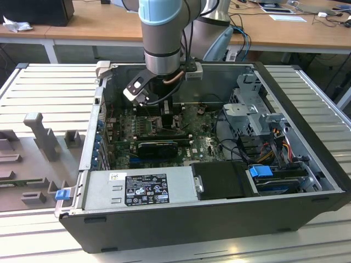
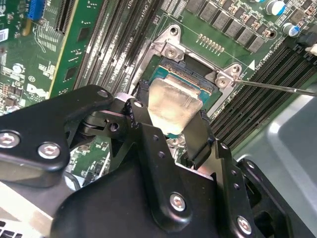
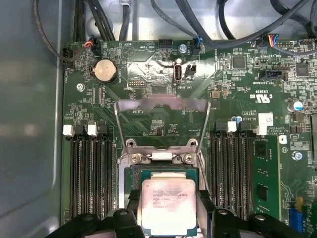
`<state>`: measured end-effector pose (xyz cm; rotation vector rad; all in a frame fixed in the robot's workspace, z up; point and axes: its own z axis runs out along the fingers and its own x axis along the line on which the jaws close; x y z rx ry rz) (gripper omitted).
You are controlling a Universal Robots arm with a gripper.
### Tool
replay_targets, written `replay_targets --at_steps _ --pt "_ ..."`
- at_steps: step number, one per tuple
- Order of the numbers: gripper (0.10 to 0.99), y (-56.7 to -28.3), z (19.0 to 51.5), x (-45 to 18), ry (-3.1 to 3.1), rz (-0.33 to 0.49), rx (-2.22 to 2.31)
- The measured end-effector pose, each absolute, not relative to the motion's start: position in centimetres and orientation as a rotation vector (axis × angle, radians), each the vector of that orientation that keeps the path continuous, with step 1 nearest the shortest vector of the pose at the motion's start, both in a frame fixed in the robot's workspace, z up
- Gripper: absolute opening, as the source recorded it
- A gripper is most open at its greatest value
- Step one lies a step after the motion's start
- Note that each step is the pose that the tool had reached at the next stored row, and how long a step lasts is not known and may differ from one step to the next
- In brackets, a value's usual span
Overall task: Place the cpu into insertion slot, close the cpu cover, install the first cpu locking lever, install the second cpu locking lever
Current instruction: 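Place the cpu into insertion slot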
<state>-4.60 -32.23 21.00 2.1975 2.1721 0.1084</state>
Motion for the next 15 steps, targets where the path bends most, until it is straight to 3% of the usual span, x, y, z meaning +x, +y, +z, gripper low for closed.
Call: replay_targets --at_steps 15 --pt "0.525 -32.00 20.03 -4.79 2.167 0.120 2.192"
